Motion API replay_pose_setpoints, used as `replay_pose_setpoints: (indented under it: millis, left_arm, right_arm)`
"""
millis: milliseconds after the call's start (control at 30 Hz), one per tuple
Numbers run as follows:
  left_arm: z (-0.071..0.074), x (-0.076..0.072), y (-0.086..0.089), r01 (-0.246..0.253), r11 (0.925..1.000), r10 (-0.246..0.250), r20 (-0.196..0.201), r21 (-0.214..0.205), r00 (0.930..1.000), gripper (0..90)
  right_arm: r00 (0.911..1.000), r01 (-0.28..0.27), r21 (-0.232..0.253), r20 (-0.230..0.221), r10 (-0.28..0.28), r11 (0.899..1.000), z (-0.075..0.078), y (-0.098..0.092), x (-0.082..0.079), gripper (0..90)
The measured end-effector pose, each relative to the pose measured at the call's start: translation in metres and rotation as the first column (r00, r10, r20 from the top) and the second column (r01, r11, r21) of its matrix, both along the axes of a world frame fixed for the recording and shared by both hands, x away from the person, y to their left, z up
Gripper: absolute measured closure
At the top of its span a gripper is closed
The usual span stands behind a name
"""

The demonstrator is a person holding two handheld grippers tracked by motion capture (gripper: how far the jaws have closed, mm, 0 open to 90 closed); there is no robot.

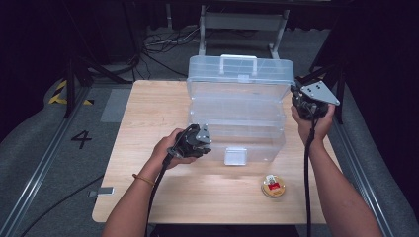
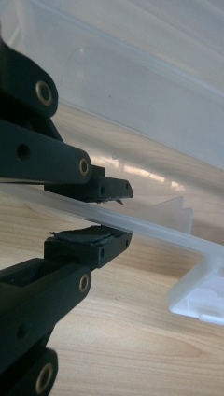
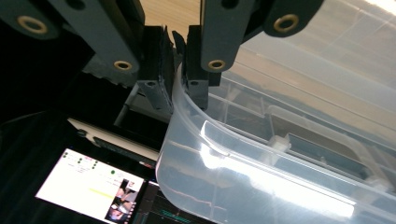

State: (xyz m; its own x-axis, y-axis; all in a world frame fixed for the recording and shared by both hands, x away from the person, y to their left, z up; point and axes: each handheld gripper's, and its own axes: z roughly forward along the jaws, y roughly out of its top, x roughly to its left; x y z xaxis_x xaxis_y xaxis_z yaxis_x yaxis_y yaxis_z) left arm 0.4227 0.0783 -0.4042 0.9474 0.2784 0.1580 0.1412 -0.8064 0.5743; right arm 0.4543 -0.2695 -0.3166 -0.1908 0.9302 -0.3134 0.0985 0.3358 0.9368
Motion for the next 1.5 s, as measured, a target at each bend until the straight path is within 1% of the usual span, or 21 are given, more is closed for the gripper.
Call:
replay_pose_setpoints:
  millis: [67,133,167,267,333,533,667,733,800,900,1033,1200,1267,1333,1500]
  left_arm:
    - [0.0,0.001,0.002,0.005,0.9999,-0.005,-0.011,-0.011,0.9999,77.2]
    - [-0.001,0.002,0.003,0.011,0.9998,-0.011,-0.01,-0.015,0.9999,77.6]
    - [-0.001,0.002,0.003,0.015,0.9997,-0.015,-0.013,-0.02,0.9998,77.7]
    - [-0.001,0.003,0.004,0.013,0.9995,-0.014,-0.016,-0.028,0.9998,77.8]
    - [-0.002,0.003,0.005,0.015,0.9992,-0.016,-0.016,-0.036,0.9997,77.8]
    - [-0.002,0.003,0.006,0.015,0.9989,-0.016,-0.02,-0.045,0.9997,77.8]
    - [-0.002,0.004,0.007,0.018,0.9987,-0.02,-0.029,-0.048,0.9994,78.0]
    - [-0.002,0.005,0.008,0.021,0.9985,-0.023,-0.03,-0.051,0.9993,78.2]
    - [-0.002,0.005,0.009,0.017,0.998,-0.019,-0.039,-0.062,0.9991,78.3]
    - [-0.002,0.005,0.009,0.02,0.9979,-0.022,-0.037,-0.061,0.9991,78.3]
    - [-0.003,0.006,0.01,0.028,0.9975,-0.031,-0.04,-0.065,0.9987,78.5]
    - [-0.003,0.006,0.01,0.036,0.9973,-0.038,-0.033,-0.064,0.9988,78.8]
    - [-0.003,0.006,0.011,0.041,0.9973,-0.043,-0.029,-0.06,0.9987,78.8]
    - [-0.003,0.006,0.011,0.041,0.997,-0.043,-0.031,-0.065,0.9986,78.8]
    - [-0.003,0.007,0.011,0.05,0.9968,-0.052,-0.03,-0.063,0.9982,79.1]
  right_arm:
    - [1.0,0.007,0.001,-0.001,-0.007,1.0,0.002,0.001,0.004,84.0]
    - [0.9999,0.016,-0.02,0.003,-0.016,1.0,0.003,0.002,0.008,84.6]
    - [0.9999,0.016,-0.013,0.003,-0.016,1.0,0.003,0.001,0.01,84.8]
    - [0.9998,0.021,-0.013,0.005,-0.021,1.0,0.004,0.002,0.014,85.1]
    - [1.0,0.006,-0.005,-0.003,-0.006,1.0,0.007,0.0,0.021,85.2]
    - [0.9997,-0.011,0.028,-0.019,0.011,1.0,0.011,-0.003,0.031,85.3]
    - [0.999,-0.033,0.027,-0.03,0.033,0.999,0.013,-0.006,0.038,85.4]
    - [0.9989,-0.04,0.031,-0.023,0.041,0.999,0.012,-0.007,0.039,85.4]
    - [0.9991,-0.038,0.04,-0.018,0.039,0.998,0.011,-0.007,0.04,85.5]
    - [0.9989,-0.043,0.051,-0.015,0.044,0.998,0.011,-0.008,0.042,85.5]
    - [0.9987,-0.047,0.05,-0.019,0.048,0.998,0.012,-0.008,0.043,85.5]
    - [0.9983,-0.048,0.048,-0.03,0.05,0.998,0.014,-0.008,0.044,85.5]
    - [0.9985,-0.044,0.053,-0.032,0.046,0.998,0.014,-0.008,0.046,85.5]
    - [0.9983,-0.044,0.06,-0.035,0.046,0.997,0.014,-0.008,0.047,85.5]
    - [0.998,-0.044,0.059,-0.043,0.047,0.997,0.016,-0.008,0.05,85.5]
